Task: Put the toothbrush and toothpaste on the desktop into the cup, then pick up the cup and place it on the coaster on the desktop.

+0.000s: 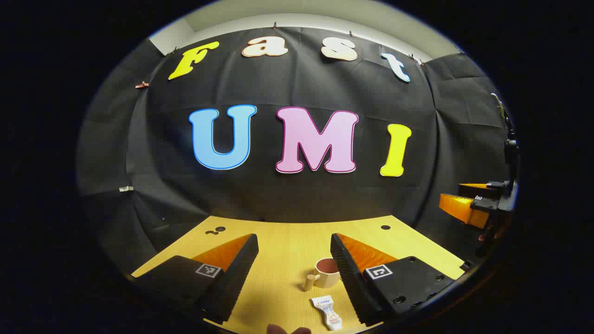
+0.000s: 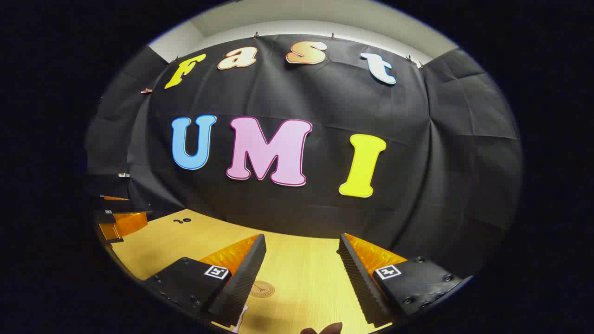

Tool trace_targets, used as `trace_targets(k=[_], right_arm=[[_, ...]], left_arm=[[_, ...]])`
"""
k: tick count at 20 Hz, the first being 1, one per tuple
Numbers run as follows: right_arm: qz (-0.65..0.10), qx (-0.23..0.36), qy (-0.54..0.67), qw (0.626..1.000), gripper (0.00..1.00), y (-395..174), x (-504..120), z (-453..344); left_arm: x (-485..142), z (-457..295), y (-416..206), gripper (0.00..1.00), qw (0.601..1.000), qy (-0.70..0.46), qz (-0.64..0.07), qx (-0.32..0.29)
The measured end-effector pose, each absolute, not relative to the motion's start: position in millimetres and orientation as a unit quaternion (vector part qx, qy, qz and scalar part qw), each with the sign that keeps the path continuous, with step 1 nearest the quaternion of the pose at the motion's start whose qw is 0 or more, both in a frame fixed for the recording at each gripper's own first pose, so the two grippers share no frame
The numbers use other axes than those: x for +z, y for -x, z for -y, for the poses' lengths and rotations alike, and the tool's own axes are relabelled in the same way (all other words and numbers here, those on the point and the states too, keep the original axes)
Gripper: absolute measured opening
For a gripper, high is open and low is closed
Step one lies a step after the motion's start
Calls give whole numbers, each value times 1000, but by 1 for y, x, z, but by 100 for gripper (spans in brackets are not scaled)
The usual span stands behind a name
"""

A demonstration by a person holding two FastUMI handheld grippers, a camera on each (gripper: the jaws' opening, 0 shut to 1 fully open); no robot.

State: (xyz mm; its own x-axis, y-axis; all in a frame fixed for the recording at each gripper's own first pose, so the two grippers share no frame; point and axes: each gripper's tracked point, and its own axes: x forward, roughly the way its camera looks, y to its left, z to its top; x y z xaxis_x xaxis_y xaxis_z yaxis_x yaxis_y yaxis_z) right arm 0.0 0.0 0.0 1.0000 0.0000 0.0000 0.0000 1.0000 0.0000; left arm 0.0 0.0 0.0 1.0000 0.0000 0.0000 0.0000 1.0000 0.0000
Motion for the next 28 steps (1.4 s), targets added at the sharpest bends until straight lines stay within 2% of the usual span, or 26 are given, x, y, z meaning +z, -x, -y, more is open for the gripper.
trace_targets(k=[16, 22, 28], right_arm=[[-18, 1, 3, 1000, 97, 7, -16, 5], [-36, -10, 4, 999, 97, 15, -29, 14], [-56, -30, 22, 998, 97, 22, -42, 41]], left_arm=[[-28, 9, 2, 97, 997, 8, -68, -28], [-107, 45, -1, 97, 981, 34, -179, -60], [-206, 79, -11, 97, 942, 36, -326, -74]])
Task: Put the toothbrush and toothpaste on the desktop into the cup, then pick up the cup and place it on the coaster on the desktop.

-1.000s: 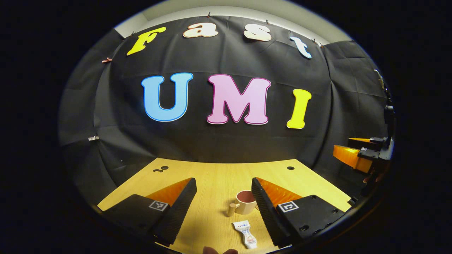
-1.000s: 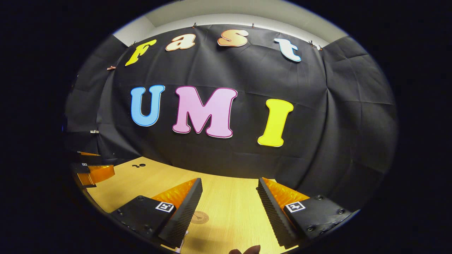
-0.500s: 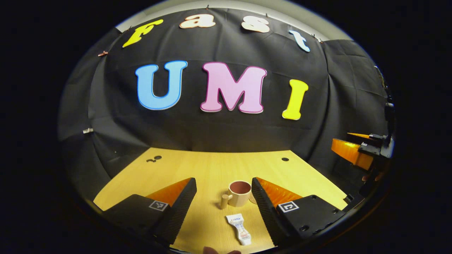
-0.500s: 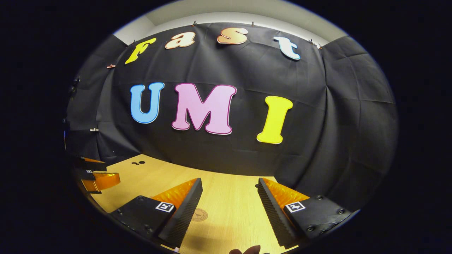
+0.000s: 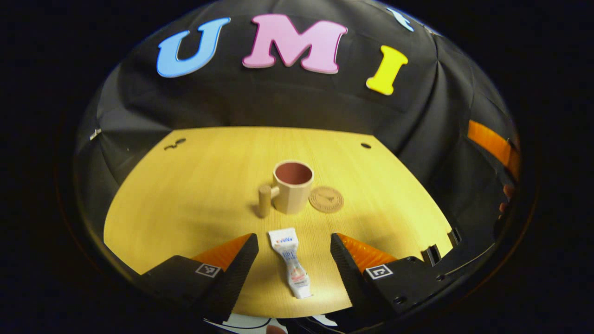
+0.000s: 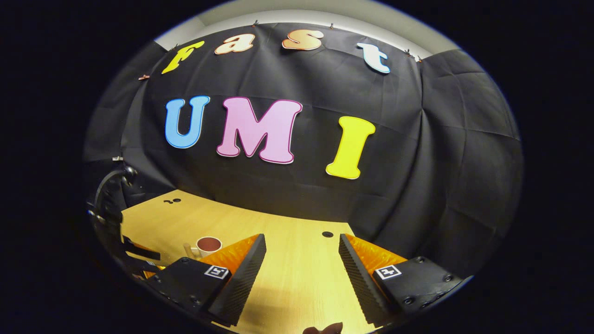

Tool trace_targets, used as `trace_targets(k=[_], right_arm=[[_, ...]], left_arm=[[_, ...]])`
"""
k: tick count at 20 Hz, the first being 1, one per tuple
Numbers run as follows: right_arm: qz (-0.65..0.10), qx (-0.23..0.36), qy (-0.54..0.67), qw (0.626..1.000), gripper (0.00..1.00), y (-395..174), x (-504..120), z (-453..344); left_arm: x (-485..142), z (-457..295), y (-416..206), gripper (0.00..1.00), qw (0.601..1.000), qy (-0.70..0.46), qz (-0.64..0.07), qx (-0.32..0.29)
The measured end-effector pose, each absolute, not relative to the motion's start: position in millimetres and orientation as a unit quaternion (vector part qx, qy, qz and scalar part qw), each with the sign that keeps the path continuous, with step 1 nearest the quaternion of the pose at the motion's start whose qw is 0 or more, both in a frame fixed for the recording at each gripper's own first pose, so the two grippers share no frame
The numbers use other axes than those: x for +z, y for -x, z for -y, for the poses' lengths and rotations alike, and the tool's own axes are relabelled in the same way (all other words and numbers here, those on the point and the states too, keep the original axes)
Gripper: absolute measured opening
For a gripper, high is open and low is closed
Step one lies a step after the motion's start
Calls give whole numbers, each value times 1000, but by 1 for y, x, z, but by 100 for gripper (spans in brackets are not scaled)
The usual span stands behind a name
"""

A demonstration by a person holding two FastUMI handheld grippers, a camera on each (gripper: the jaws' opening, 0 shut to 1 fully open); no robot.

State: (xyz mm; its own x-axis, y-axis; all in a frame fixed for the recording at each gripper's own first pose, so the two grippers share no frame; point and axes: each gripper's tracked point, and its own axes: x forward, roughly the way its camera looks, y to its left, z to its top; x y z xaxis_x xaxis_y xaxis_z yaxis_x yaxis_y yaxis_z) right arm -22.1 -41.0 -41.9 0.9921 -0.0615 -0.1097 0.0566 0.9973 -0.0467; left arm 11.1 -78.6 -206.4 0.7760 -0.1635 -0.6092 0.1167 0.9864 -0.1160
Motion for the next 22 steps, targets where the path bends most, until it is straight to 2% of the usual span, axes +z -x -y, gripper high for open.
trace_targets(k=[4, 8, 9, 10, 15, 18, 22], right_arm=[[-64, -39, 27, 997, 97, 21, -48, 57], [-77, -36, 27, 996, 97, 18, -58, 67], [-81, -34, 27, 996, 100, 16, -62, 69], [-85, -32, 27, 996, 97, 14, -65, 70], [-106, -5, 15, 994, 97, 2, -85, 62], [-123, 19, 2, 992, 97, 1, -103, 42], [-180, 54, -25, 982, 97, 10, -137, 13]], left_arm=[[-254, 82, -16, 92, 912, 50, -405, -44], [-283, 82, -29, 88, 898, 47, -437, -23], [-289, 83, -32, 86, 895, 48, -443, -18], [-293, 84, -35, 85, 891, 50, -451, -14], [-310, 84, -43, 69, 879, 56, -472, 11], [-313, 82, -47, 63, 880, 37, -474, 21], [-312, 77, -43, 47, 875, 13, -483, 20]])
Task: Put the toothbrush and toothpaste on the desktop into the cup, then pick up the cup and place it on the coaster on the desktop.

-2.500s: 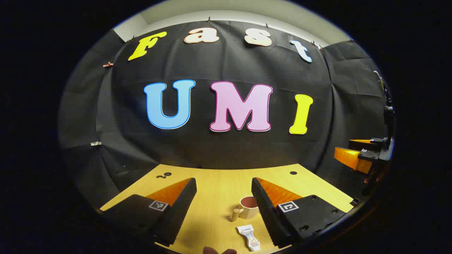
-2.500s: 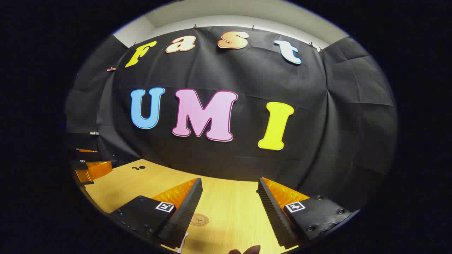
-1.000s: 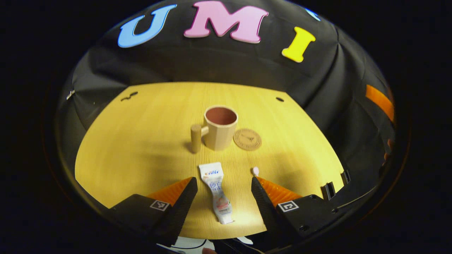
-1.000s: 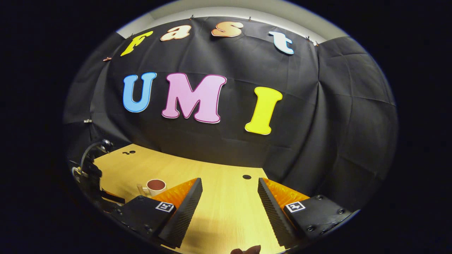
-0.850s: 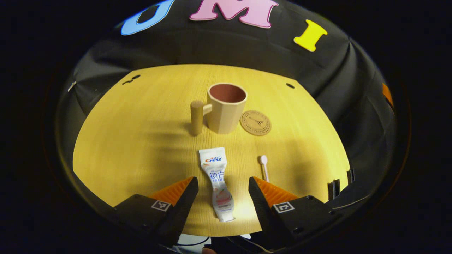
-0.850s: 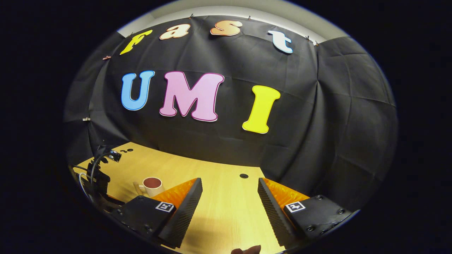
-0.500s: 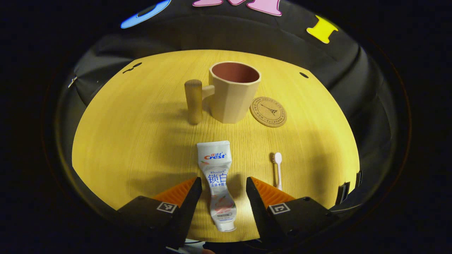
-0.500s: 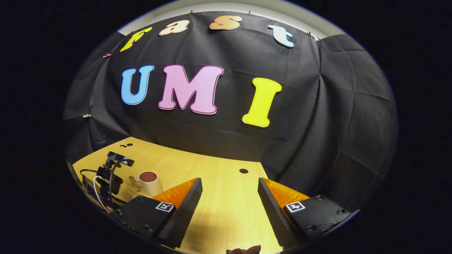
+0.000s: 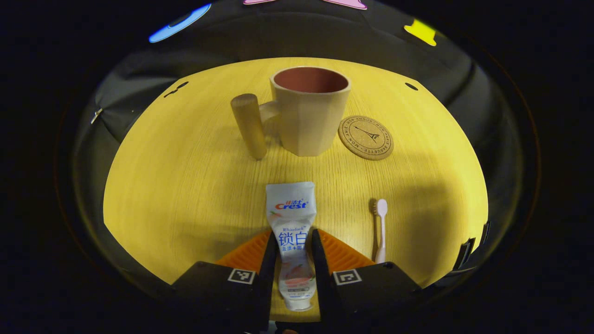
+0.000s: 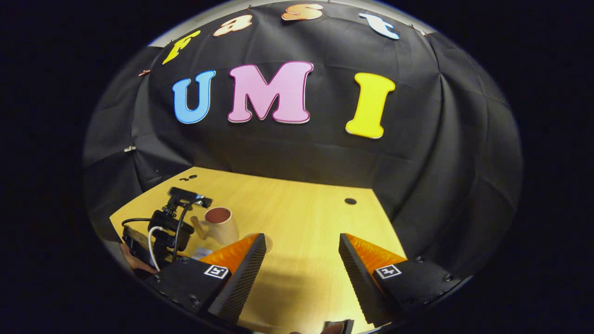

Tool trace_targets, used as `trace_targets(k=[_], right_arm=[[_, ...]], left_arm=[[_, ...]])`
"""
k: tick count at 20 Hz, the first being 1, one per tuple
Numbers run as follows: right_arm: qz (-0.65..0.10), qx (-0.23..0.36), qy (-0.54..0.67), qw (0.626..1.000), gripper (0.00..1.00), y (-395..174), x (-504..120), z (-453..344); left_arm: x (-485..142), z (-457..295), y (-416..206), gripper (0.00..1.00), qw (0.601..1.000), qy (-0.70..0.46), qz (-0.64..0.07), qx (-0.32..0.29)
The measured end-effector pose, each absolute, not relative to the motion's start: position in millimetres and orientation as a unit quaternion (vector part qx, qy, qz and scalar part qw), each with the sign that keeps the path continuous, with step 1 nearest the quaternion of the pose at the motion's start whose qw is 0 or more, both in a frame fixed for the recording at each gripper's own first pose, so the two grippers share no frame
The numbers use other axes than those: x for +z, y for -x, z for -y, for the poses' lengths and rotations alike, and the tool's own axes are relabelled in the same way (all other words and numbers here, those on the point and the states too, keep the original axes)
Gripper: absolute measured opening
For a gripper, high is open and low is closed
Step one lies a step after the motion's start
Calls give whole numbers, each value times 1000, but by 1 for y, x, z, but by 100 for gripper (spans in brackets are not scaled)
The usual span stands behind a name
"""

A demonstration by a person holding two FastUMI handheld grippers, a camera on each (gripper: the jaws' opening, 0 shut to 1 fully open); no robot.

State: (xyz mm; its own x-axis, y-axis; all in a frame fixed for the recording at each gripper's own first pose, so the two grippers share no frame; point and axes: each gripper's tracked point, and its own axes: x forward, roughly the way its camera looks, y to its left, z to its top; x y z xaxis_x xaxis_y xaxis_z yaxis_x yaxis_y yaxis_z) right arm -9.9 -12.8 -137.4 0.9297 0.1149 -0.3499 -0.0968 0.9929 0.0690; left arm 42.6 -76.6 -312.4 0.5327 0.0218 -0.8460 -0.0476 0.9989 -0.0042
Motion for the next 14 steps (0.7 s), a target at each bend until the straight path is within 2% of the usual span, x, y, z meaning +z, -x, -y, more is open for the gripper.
trace_targets(k=[4, 5, 7, 10, 14], right_arm=[[-276, 77, -44, 957, 98, 25, -187, -17], [-295, 82, -50, 951, 98, 29, -195, -24], [-327, 86, -73, 938, 96, 30, -209, -40], [-393, 91, -85, 911, 86, 42, -242, -65], [-434, 94, -98, 891, 75, 48, -266, -99]], left_arm=[[-314, 75, -40, 34, 875, 23, -484, -5], [-316, 75, -40, 36, 874, 21, -484, -17], [-315, 75, -38, 28, 874, 18, -484, -43], [-302, 71, -25, 24, 869, 36, -487, -80], [-266, 53, -22, 23, 888, 43, -444, -114]])
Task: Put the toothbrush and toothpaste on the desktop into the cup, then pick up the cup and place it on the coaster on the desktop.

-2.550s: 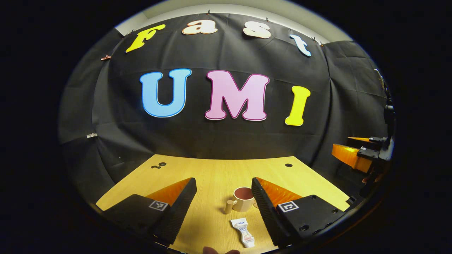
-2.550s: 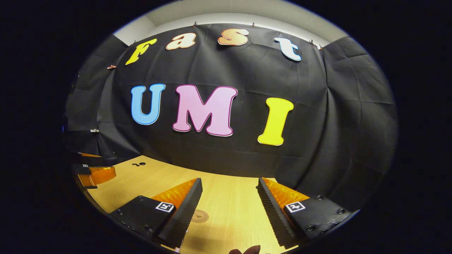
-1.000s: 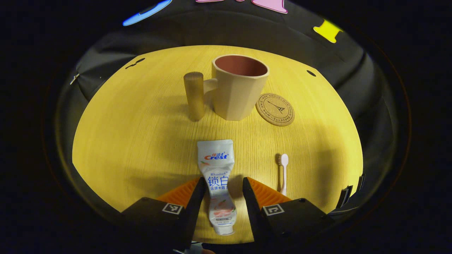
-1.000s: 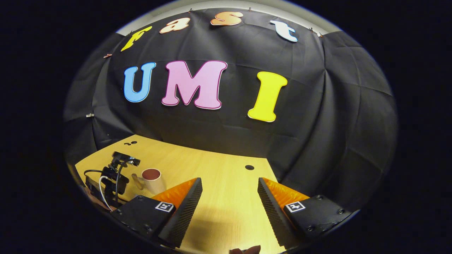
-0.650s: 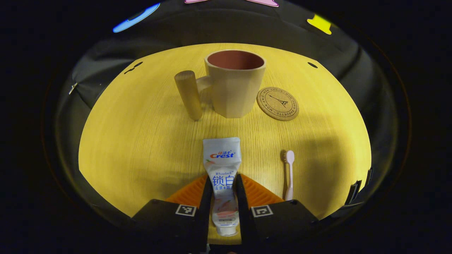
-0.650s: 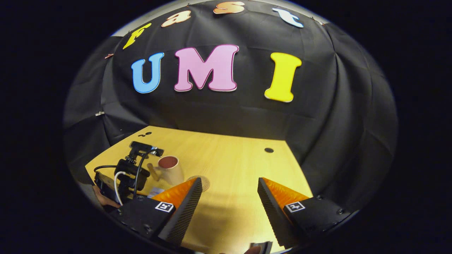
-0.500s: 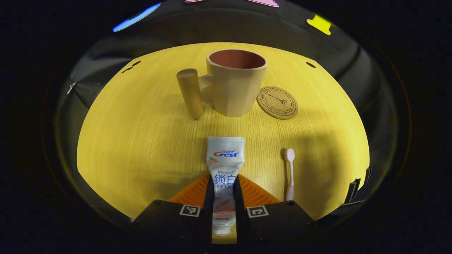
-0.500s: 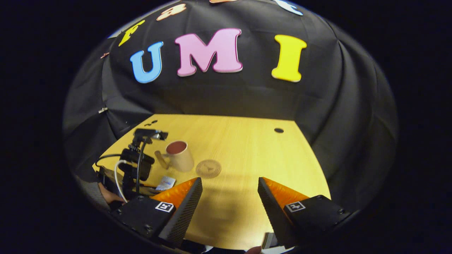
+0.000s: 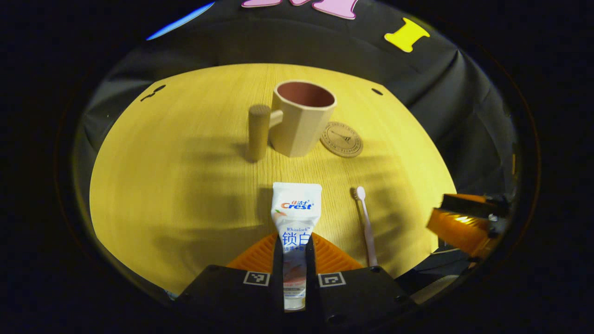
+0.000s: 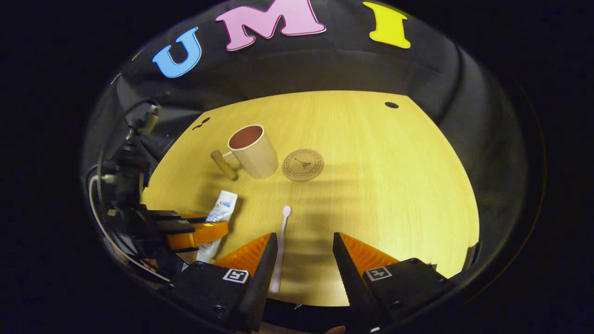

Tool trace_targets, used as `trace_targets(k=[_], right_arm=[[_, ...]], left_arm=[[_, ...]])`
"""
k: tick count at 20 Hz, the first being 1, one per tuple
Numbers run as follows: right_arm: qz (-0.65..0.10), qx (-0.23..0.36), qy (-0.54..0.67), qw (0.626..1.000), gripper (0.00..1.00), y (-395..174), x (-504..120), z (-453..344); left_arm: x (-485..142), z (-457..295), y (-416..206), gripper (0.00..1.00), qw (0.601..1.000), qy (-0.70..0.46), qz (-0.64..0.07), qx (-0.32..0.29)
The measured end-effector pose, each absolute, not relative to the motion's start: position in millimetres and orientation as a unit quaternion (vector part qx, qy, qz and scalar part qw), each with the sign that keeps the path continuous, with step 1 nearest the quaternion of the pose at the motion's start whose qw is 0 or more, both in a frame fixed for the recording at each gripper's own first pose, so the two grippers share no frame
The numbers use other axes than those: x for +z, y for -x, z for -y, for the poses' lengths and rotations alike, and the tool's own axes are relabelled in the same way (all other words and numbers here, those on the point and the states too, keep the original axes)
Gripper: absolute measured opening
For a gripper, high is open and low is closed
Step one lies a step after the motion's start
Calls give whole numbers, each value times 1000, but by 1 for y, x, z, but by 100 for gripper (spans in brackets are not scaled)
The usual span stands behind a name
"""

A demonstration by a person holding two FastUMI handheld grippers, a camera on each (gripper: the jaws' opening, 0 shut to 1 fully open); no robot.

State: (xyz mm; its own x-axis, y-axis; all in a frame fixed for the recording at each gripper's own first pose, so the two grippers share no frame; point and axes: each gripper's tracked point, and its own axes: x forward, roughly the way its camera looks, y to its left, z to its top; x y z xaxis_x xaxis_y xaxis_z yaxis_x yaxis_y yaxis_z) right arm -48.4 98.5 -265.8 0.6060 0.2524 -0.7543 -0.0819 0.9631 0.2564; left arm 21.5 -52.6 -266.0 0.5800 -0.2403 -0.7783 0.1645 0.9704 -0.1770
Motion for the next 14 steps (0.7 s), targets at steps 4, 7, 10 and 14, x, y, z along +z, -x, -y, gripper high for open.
trace_targets(k=[4, 7, 10, 14], right_arm=[[-458, 91, -69, 882, 73, 45, -290, -124], [-488, 74, -49, 868, 67, 44, -316, -134], [-511, 56, -36, 857, 53, 43, -334, -142], [-531, 50, -19, 845, 49, 40, -343, -147]], left_arm=[[-233, 28, -15, 23, 902, 42, -408, -133], [-220, 8, -5, 24, 906, 42, -396, -141], [-220, -9, 5, 24, 907, 35, -394, -145], [-222, -20, 17, 24, 906, 43, -397, -140]])
